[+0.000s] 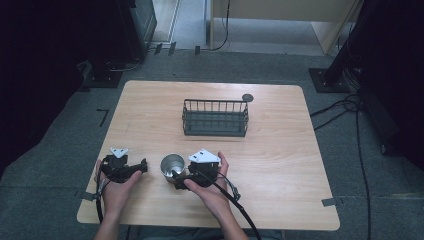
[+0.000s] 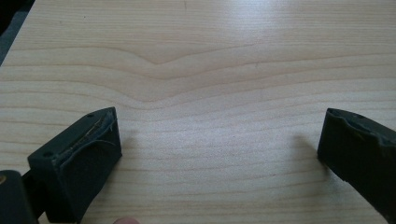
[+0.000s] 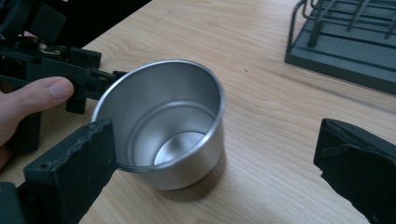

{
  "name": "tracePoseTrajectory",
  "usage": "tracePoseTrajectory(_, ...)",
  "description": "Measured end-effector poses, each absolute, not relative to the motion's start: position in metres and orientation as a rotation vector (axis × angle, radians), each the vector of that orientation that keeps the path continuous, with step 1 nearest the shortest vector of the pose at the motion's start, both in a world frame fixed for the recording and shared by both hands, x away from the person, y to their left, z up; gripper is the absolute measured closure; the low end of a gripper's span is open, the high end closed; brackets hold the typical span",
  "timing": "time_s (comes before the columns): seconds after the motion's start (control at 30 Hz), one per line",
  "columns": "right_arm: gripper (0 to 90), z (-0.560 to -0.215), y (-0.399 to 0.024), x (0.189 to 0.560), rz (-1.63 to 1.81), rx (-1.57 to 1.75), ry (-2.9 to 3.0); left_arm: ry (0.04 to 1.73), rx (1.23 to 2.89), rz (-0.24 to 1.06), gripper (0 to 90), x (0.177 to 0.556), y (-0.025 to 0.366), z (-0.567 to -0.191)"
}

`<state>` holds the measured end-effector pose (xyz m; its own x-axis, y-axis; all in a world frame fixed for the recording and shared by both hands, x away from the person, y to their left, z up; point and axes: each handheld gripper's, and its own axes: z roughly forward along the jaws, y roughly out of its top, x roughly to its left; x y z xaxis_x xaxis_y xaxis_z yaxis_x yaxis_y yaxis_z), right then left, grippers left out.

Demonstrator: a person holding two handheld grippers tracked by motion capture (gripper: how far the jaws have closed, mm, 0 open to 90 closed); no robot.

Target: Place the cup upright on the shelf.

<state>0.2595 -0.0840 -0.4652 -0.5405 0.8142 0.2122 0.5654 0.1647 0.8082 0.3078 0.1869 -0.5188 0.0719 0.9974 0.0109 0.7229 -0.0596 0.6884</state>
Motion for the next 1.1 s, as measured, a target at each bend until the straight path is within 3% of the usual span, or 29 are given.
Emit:
tracePoseTrajectory(0.8,0.0,-0.488,-0.034,0.266,1.200,1.255,2.203,1.703,1.838,0.691,0.0,0.308,0.187,-0.519)
tracePoseTrajectory(1.1,17.8,-0.493,-0.027,0.264,1.139,1.218,2.142,1.703,1.838,0.691,0.0,0.308,0.187,-0.519)
